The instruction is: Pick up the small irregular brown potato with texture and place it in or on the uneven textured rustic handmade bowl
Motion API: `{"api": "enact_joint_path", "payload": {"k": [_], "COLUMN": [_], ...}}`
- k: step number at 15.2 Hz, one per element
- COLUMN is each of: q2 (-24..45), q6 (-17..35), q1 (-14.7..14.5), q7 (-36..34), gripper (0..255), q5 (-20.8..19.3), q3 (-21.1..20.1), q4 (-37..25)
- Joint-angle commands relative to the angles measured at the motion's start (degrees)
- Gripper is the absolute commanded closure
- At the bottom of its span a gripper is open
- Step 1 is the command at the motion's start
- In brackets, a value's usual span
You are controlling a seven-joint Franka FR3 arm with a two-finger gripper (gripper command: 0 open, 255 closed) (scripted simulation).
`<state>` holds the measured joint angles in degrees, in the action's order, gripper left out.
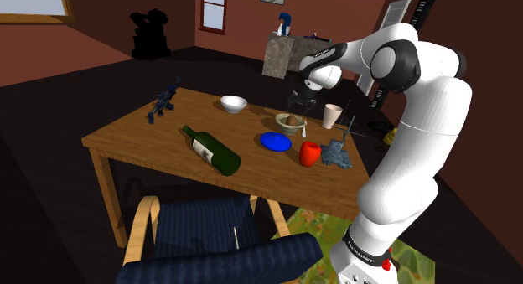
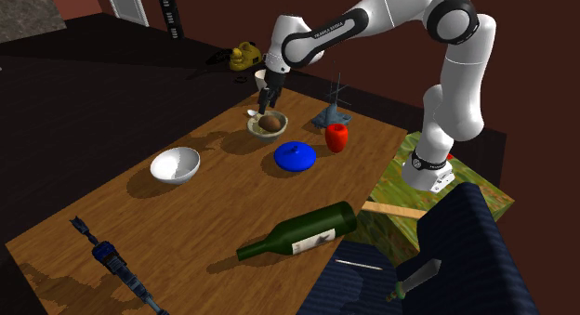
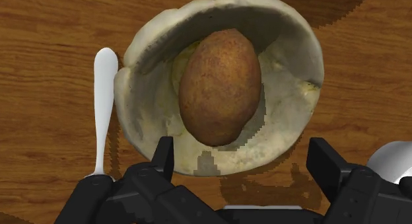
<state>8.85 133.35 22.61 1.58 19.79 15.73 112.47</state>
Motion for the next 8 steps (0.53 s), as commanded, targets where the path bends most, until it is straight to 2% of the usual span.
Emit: {"api": "enact_joint_path", "payload": {"k": [1,3,7,8], "q2": [0.0,0.0,-4.48,-4.48], "q6": [0.0,0.0,-5.59,-5.59], "q1": [0.0,0.0,0.24,0.25], "q7": [0.0,0.0,-1.71,-1.71], "gripper": [0,0,0,0], "q5": [0.0,0.0,-2.7,-2.7], "q3": [0.0,0.0,0.85,0.84], "q4": [0.0,0.0,-1.41,-1.41]}}
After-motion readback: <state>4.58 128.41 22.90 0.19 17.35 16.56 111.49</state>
